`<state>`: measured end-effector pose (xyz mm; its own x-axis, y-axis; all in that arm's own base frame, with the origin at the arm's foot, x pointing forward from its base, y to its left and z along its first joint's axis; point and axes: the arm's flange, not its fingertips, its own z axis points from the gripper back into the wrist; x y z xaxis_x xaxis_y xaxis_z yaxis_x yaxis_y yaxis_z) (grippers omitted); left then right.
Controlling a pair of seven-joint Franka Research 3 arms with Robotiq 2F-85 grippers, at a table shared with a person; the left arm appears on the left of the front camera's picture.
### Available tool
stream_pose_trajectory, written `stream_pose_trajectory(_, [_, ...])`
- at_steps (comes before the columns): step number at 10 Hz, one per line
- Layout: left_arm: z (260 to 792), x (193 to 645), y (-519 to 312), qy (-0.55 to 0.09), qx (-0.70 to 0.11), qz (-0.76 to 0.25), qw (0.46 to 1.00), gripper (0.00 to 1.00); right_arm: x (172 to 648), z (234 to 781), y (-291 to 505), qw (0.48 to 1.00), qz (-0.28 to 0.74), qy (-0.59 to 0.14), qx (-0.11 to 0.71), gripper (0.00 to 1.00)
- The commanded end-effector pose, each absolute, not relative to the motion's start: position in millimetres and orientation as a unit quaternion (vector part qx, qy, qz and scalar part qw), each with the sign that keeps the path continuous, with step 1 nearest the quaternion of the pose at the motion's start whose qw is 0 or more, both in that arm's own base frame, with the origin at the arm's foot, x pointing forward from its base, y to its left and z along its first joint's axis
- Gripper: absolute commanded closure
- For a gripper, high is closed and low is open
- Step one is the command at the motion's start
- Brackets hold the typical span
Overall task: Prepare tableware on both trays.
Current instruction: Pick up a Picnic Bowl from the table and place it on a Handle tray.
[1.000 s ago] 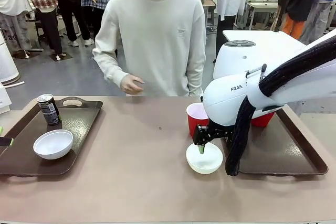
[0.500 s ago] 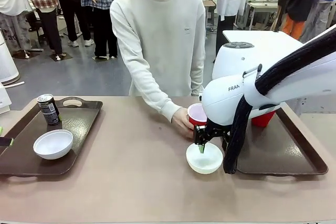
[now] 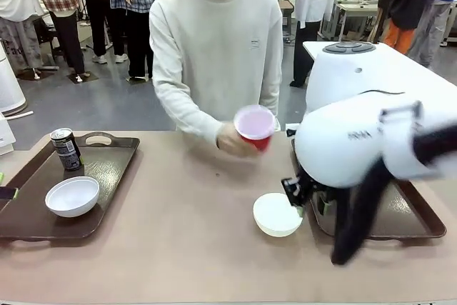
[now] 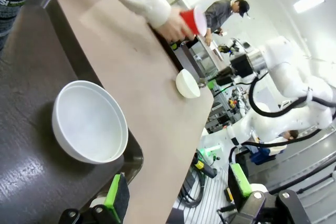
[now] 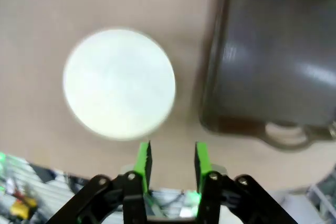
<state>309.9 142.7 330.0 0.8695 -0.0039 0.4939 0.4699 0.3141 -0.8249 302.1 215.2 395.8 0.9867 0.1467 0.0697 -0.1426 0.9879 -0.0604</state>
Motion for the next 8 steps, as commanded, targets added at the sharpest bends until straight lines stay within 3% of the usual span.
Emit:
stream_pose_trajectory(1, [331.1,307.9,143.2,-0.212,-0.570,-0.153,0.779,0.00,243.8,425.8,208.8,0.996,0.068,-0.051,-0.036,0.58])
stream_pose_trajectory(8, [331.1,307.9,143.2,-0.212,-0.570,-0.153,0.779,0.00,257.9,415.6,213.4,0.997,0.077,-0.008,-0.023,0.58])
